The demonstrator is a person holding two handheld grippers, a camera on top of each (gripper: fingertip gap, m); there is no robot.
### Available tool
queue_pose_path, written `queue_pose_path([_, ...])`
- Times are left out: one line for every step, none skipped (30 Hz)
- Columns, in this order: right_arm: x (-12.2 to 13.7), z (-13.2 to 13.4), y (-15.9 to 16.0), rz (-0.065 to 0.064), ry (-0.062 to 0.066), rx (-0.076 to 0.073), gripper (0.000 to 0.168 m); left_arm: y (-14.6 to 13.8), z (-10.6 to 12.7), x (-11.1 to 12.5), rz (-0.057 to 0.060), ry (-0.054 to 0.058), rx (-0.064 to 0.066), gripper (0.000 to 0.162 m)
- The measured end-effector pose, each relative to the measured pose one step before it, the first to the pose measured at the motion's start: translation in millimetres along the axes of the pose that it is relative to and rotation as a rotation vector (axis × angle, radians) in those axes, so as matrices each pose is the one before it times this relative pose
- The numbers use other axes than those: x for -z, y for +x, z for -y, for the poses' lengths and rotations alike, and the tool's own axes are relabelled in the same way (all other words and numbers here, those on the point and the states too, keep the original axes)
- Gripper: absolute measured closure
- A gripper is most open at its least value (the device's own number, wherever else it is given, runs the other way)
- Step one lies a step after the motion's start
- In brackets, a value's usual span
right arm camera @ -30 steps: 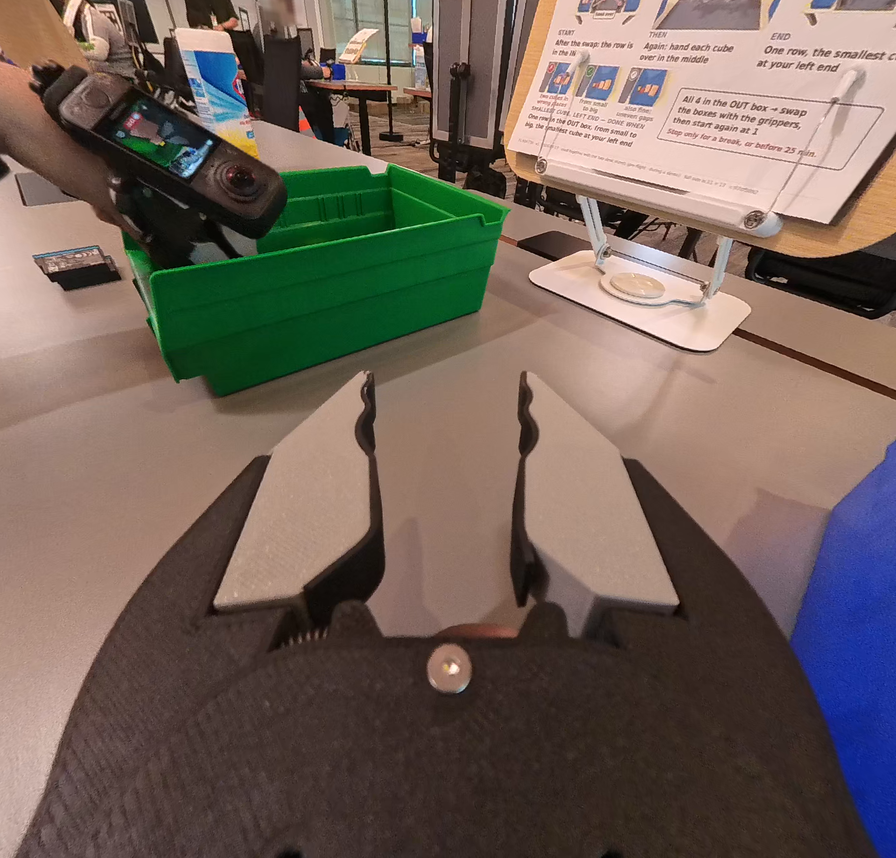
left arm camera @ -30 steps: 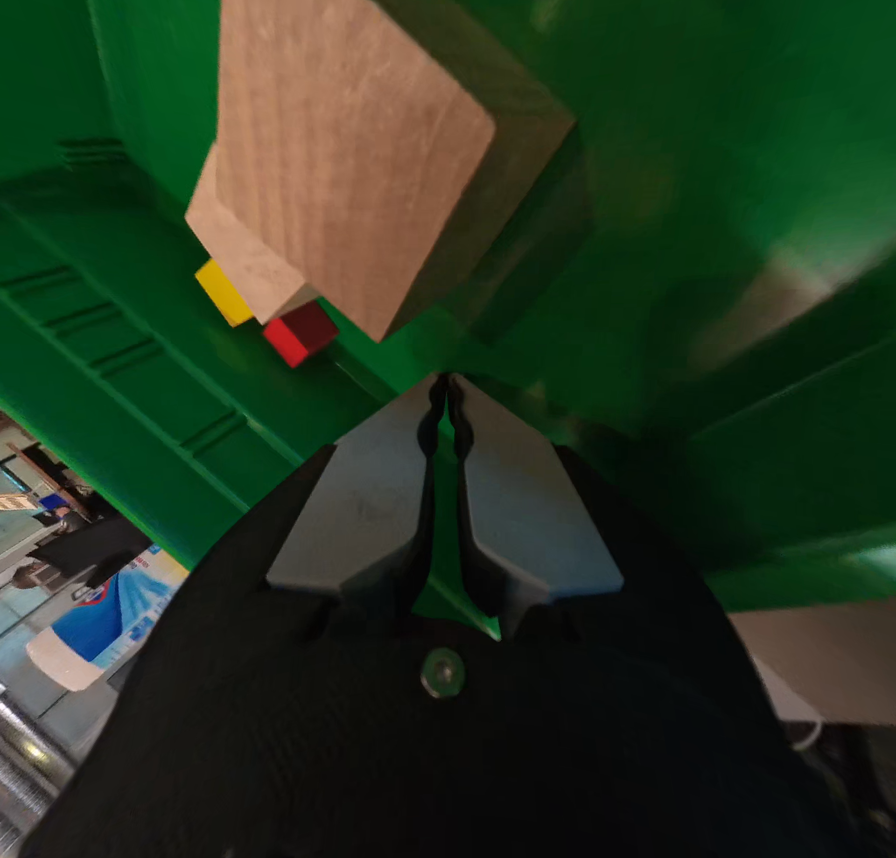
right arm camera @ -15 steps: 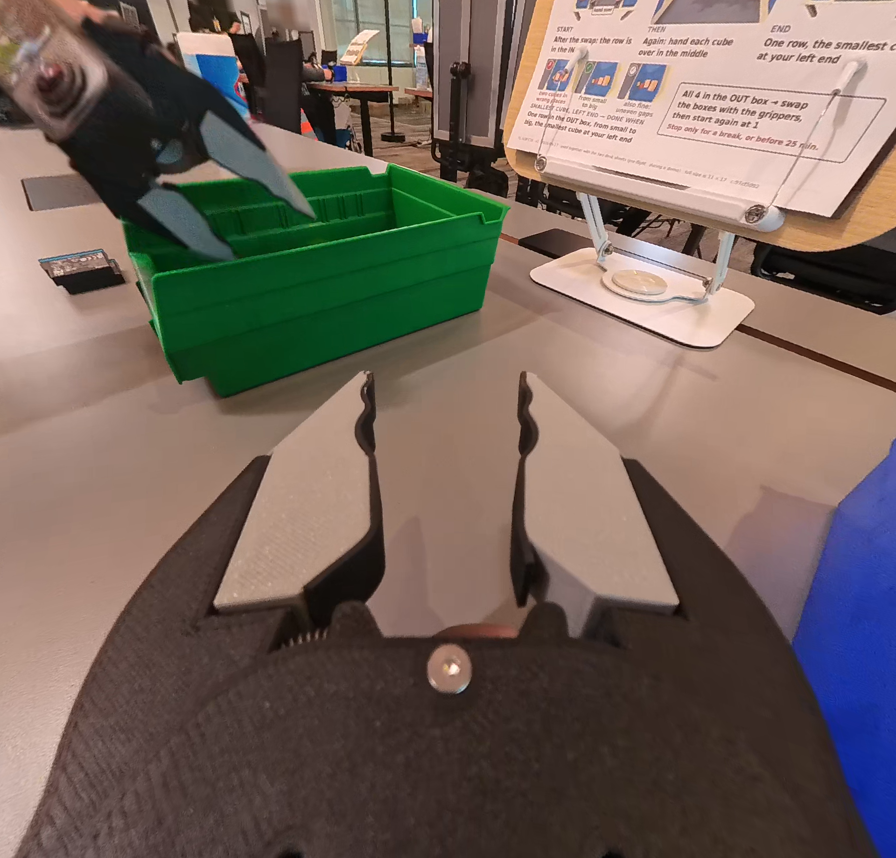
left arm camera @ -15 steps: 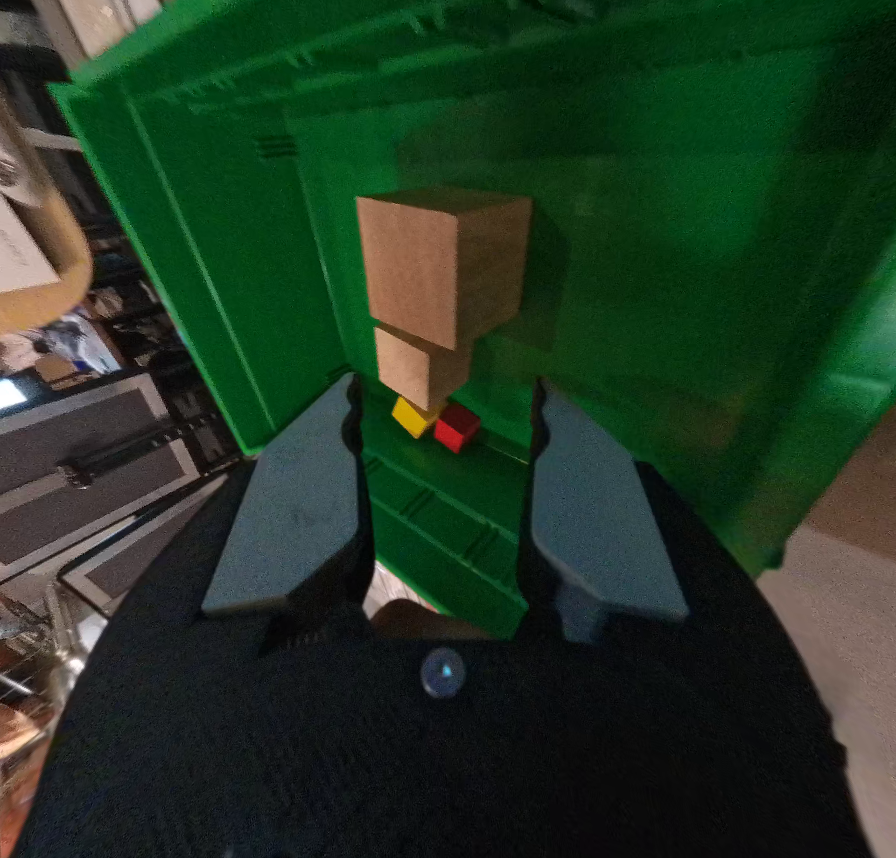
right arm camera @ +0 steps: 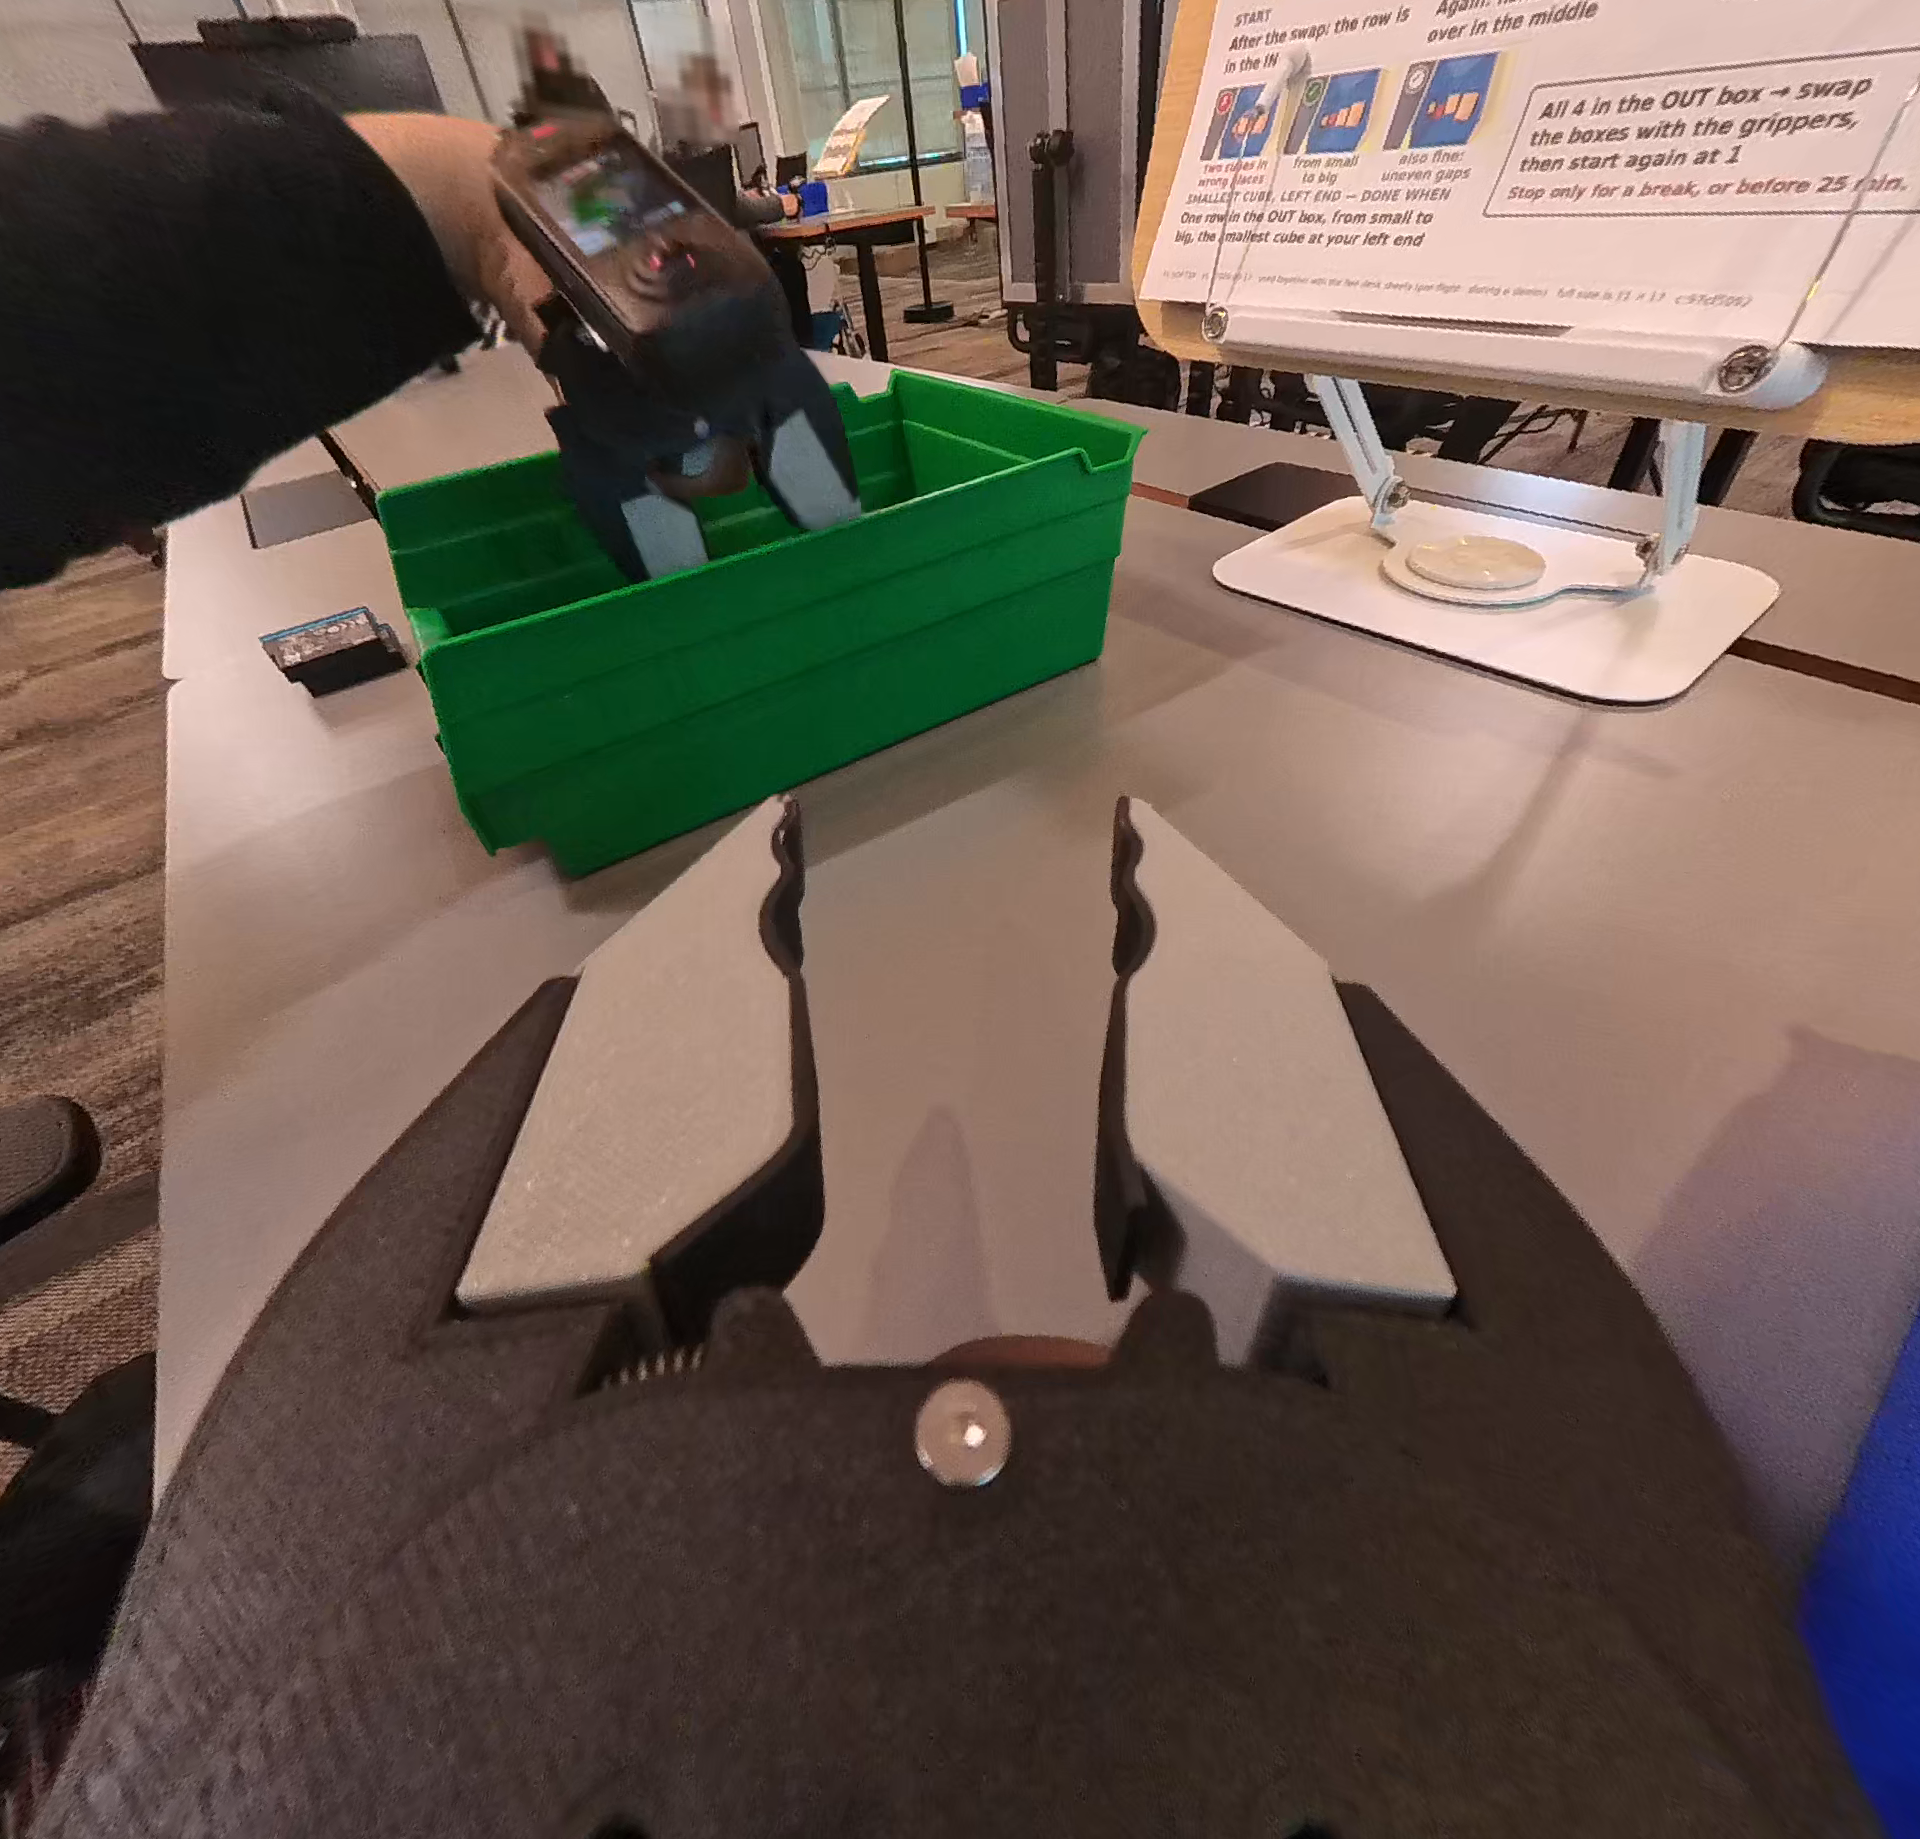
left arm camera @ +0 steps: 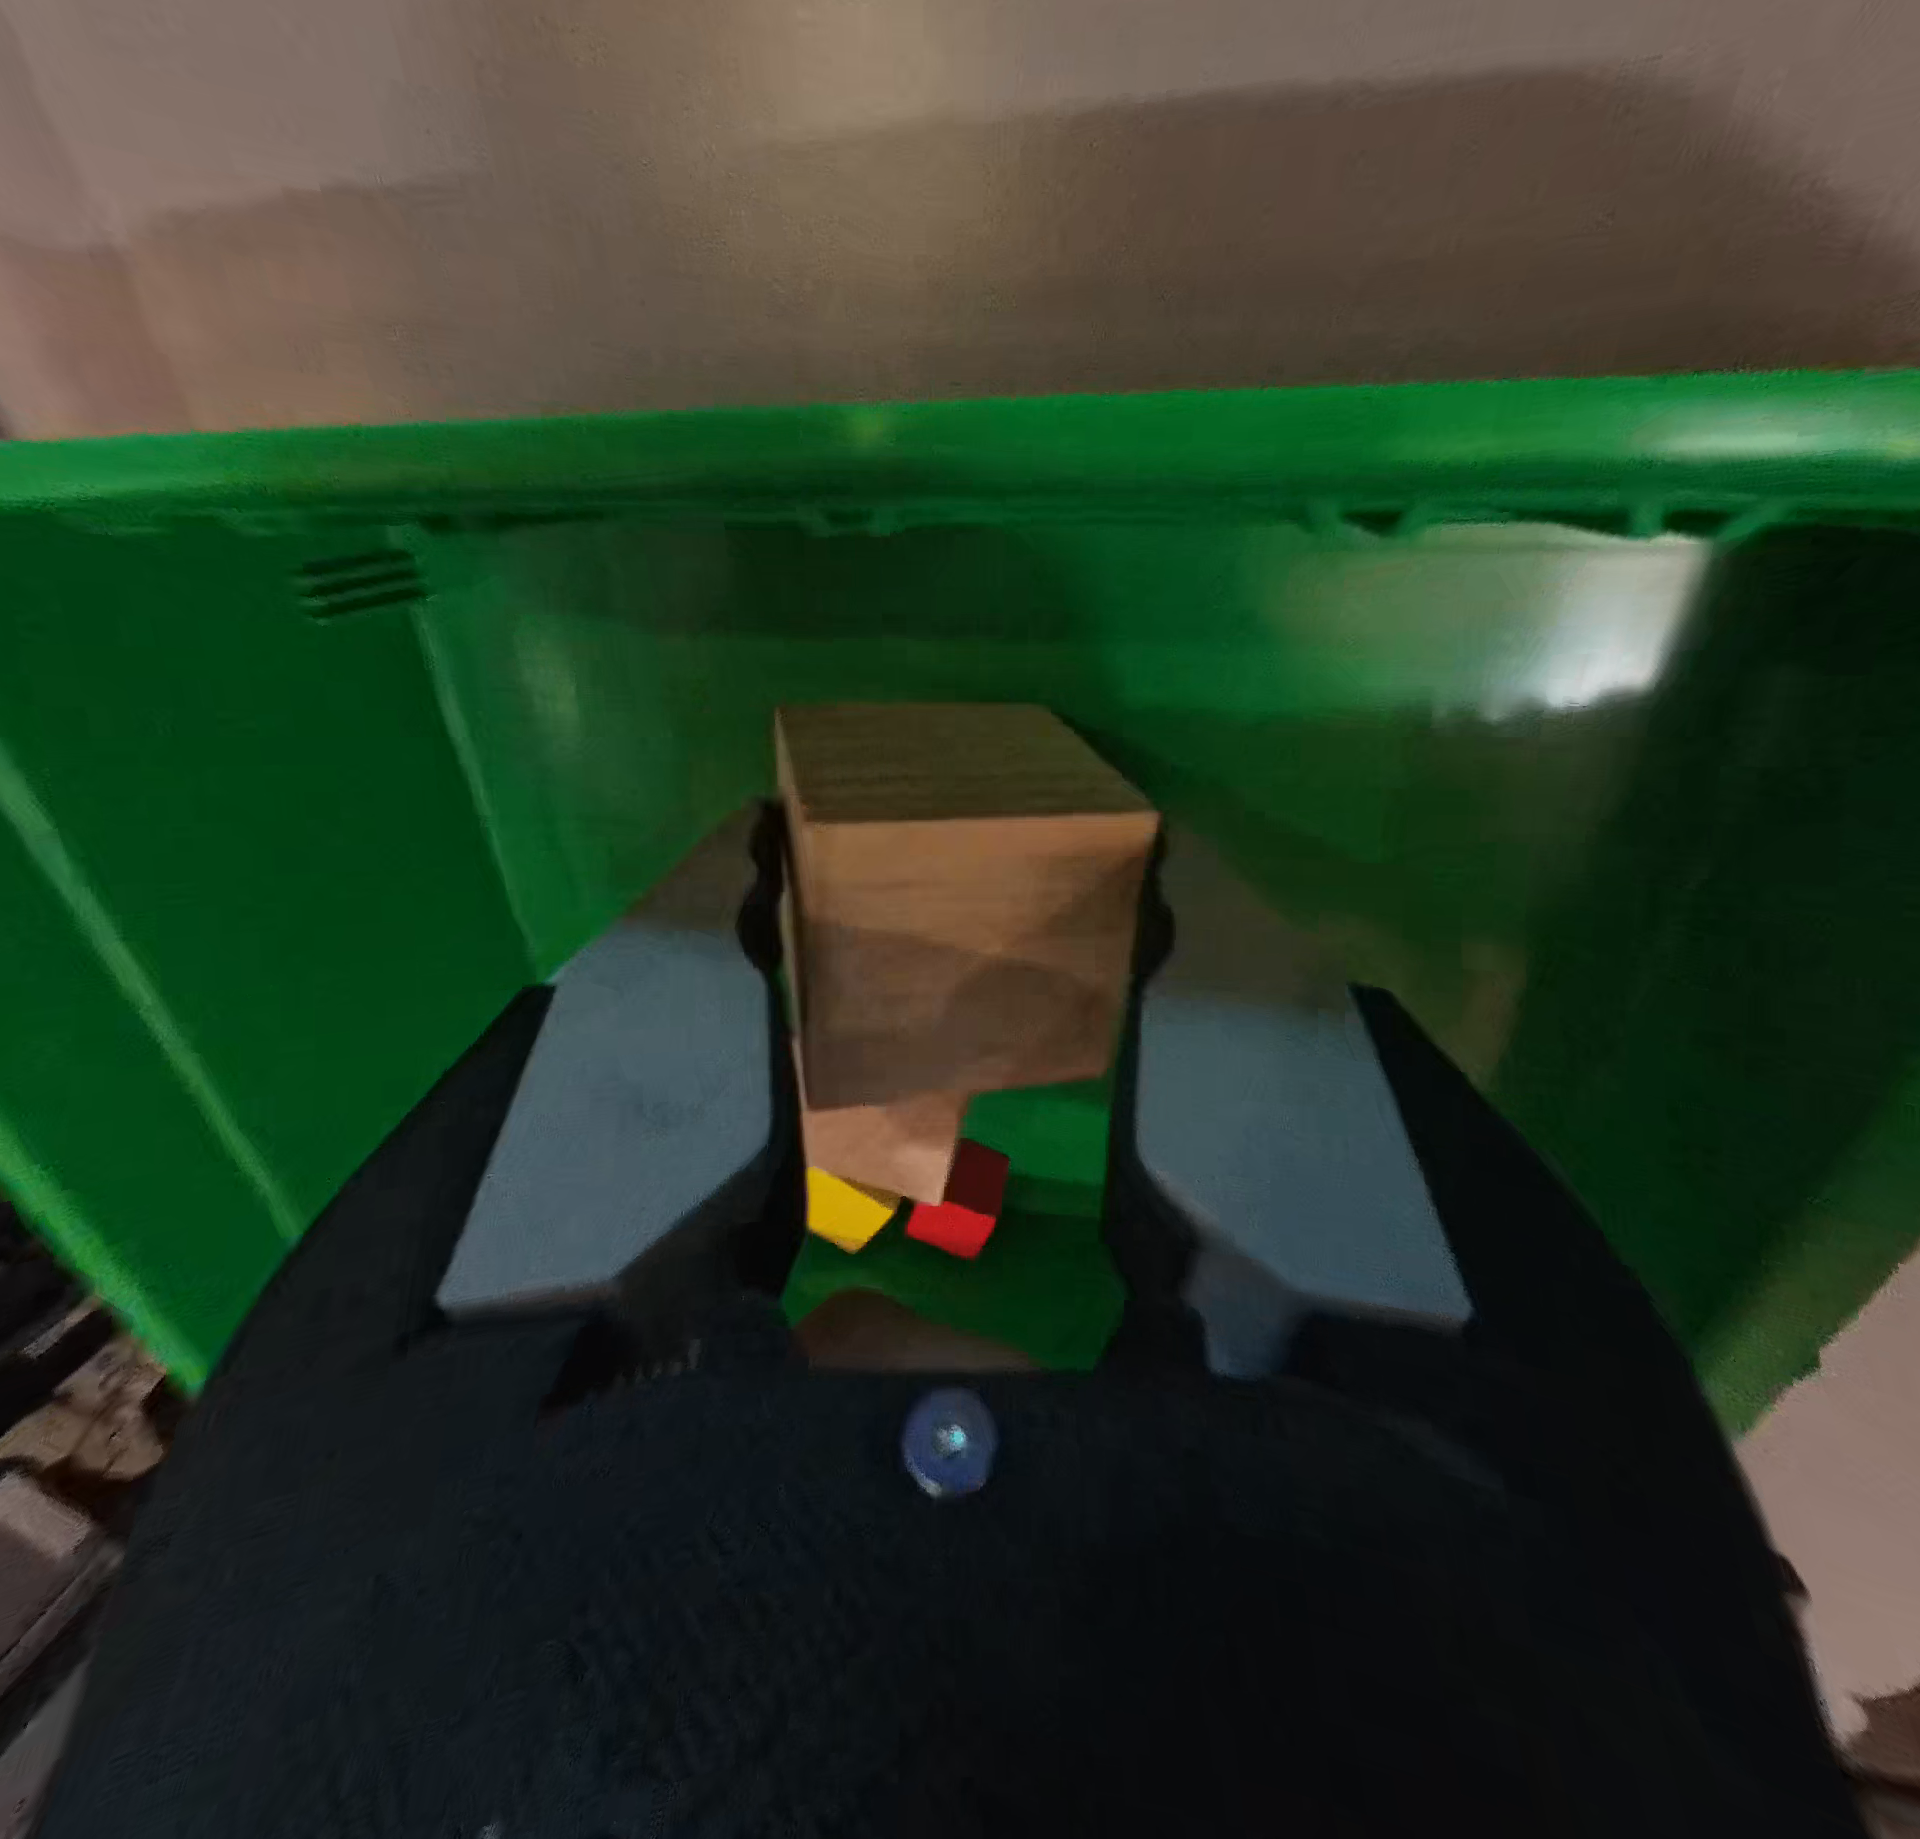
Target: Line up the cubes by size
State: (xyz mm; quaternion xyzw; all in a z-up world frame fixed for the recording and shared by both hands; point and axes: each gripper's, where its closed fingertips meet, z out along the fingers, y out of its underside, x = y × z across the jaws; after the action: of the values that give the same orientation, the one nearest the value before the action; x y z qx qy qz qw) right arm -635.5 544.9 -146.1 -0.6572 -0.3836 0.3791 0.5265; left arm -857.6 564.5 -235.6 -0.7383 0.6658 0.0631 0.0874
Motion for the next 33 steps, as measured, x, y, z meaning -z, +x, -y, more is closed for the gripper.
queue_pose_path([-0.15, -0.85, -0.33, -0.0015, -0.0045, 0.0058, 0.111, 8.22, -2.45, -6.34, -0.0558, -0.0162, 0.0032, 0.095])
queue_pose_path([0.28, -0.31, 0.06, -0.0044, -0.0005, 0.0073, 0.111, 2.83, 0.24, -1.84, -0.0317, -0.0006, 0.007, 0.095])
queue_pose_path([0.62, 0.33, 0.2, -0.0048, 0.0024, 0.0072, 0.112, -0.93, 1.2, 0.26, -0.0043, 0.0091, 0.0149, 0.095])
queue_pose_path([0.56, 0.23, 0.2, -0.0029, 0.002, 0.0051, 0.112, -0.92, -0.08, -0.61, 0.0088, 0.0017, 0.0042, 0.096])
queue_pose_path([0.19, -0.53, 0.18, -0.001, -0.0015, 0.001, 0.112, -0.16, -0.47, -0.06, 0.0095, 0.0008, -0.0025, 0.095])
queue_pose_path([-0.06, -0.91, 0.03, 0.0014, -0.0042, -0.003, 0.112, -1.06, -2.41, 0.42, 0.014, -0.0109, -0.008, 0.096])
queue_pose_path([-0.06, -0.74, -0.3, 0.0036, -0.003, -0.0038, 0.112, -1.07, -3.54, 0.52, 0.0199, -0.0197, -0.0097, 0.095])
queue_pose_path([-0.03, -0.41, -0.28, 0.0018, -0.0009, -0.002, 0.112, -0.82, -2.99, 0.71, 0.0264, -0.0187, -0.011, 0.095])
queue_pose_path([0.08, 0.04, -0.14, -0.0005, 0.0006, 0.0009, 0.112, -2.18, -2.91, 0.86, 0.0352, -0.0171, -0.0154, 0.095])
queue_pose_path([0.09, 0.0, -0.11, -0.0014, 0.0004, 0.0027, 0.112, -3.77, -3.0, 0.57, 0.0422, -0.0107, -0.0143, 0.095])
queue_pose_path([-0.13, -0.26, -0.21, -0.001, -0.0011, 0.0025, 0.112, -3.04, -1.59, 0.14, 0.0351, -0.0018, -0.0092, 0.095])
queue_pose_path([-0.24, -0.48, -0.34, 0.0005, -0.0023, 0.0016, 0.112, -1.05, 0.13, 0.23, 0.0218, 0.0093, -0.0022, 0.095])
queue_pose_path([-0.42, -0.84, -0.41, 0.0016, -0.0039, 0.0012, 0.112, -0.82, 0.19, 0.36, 0.0183, 0.014, 0.003, 0.096])
queue_pose_path([-0.36, -0.84, -0.27, 0.0006, -0.0046, 0.0012, 0.112, -1.54, -0.75, 0.23, 0.0192, 0.0126, 0.0048, 0.095])
queue_pose_path([-0.33, -0.66, -0.19, -0.0001, -0.0031, 0.0016, 0.112, -1.43, 0.04, 1.09, 0.0173, 0.0148, 0.0035, 0.096])
queue_pose_path([-0.23, -0.59, -0.22, 0.001, -0.0025, 0.001, 0.112, -0.85, 2.41, 2.45, 0.0158, 0.0267, 0.0104, 0.095])
queue_pose_path([-0.26, -0.91, -0.56, 0.0034, -0.0043, 0.0002, 0.112, -0.7, 4.39, 4.04, 0.0138, 0.0403, 0.0158, 0.095])
queue_pose_path([-0.33, -1.27, -0.84, 0.0058, -0.0057, 0.0, 0.112, -1.46, 5.56, 6.24, 0.0203, 0.0507, 0.0197, 0.095])
queue_pose_path([-0.36, -1.2, -2.0, 0.0136, -0.0061, -0.0005, 0.111, -3.08, 7.12, 8.12, 0.034, 0.058, 0.0206, 0.095])
queue_pose_path([-0.4, -0.45, -4.41, 0.0278, -0.0025, -0.0024, 0.111, -4.24, 8.71, 9.9, 0.0461, 0.0628, 0.0166, 0.095])
queue_pose_path([-0.28, 0.42, -6.11, 0.0378, 0.0021, -0.0056, 0.111, -3.03, 10.49, 11.38, 0.0483, 0.0654, 0.0122, 0.096])
queue_pose_path([-0.53, 0.9, -6.91, 0.0441, 0.0035, -0.0092, 0.111, -0.65, 12.76, 12.41, 0.0461, 0.0668, 0.0076, 0.095])
queue_pose_path([-0.59, 0.93, -8.07, 0.0543, 0.0027, -0.015, 0.111, 1.86, 15.91, 13.53, 0.0463, 0.0704, -0.0026, 0.095])
queue_pose_path([-0.74, 0.64, -10.17, 0.0709, -0.0006, -0.0221, 0.111, 2.68, 18.31, 14.08, 0.0493, 0.0741, -0.0147, 0.095])
queue_pose_path([-0.7, 0.1, -11.72, 0.0825, -0.0048, -0.0285, 0.111, 4.12, 21.57, 14.35, 0.0495, 0.0792, -0.0199, 0.095])
queue_pose_path([-0.68, 0.42, -11.77, 0.0822, -0.0054, -0.0346, 0.111, 5.11, 25.09, 12.99, 0.044, 0.0869, -0.0172, 0.095])
queue_pose_path([-0.66, 0.86, -11.16, 0.0745, -0.005, -0.0399, 0.111, 7.0, 27.26, 10.99, 0.0359, 0.0925, -0.0167, 0.095])
queue_pose_path([-0.62, 2.52, -12.25, 0.0748, 0.0008, -0.0431, 0.11, 8.33, 26.99, 7.89, 0.0303, 0.0887, -0.0196, 0.096])
queue_pose_path([-0.75, 4.37, -14.07, 0.0781, 0.0097, -0.0436, 0.108, 8.71, 24.35, 4.51, 0.0266, 0.0765, -0.0197, 0.096])
queue_pose_path([-0.94, 6.12, -15.6, 0.0774, 0.018, -0.0434, 0.106, 8.91, 21.05, 1.31, 0.0212, 0.0622, -0.0202, 0.096])
queue_pose_path([-1.49, 6.6, -15.26, 0.0675, 0.0221, -0.0414, 0.105, 8.73, 16.53, -1.24, 0.0194, 0.0436, -0.0239, 0.096])
queue_pose_path([-1.97, 5.4, -13.66, 0.0515, 0.0164, -0.0355, 0.105, 7.53, 12.96, -3.56, 0.0202, 0.0279, -0.025, 0.096])
queue_pose_path([-2.39, 3.22, -11.97, 0.0357, 0.007, -0.0233, 0.105, 7.27, 10.15, -3.92, 0.0181, 0.0207, -0.0219, 0.096])
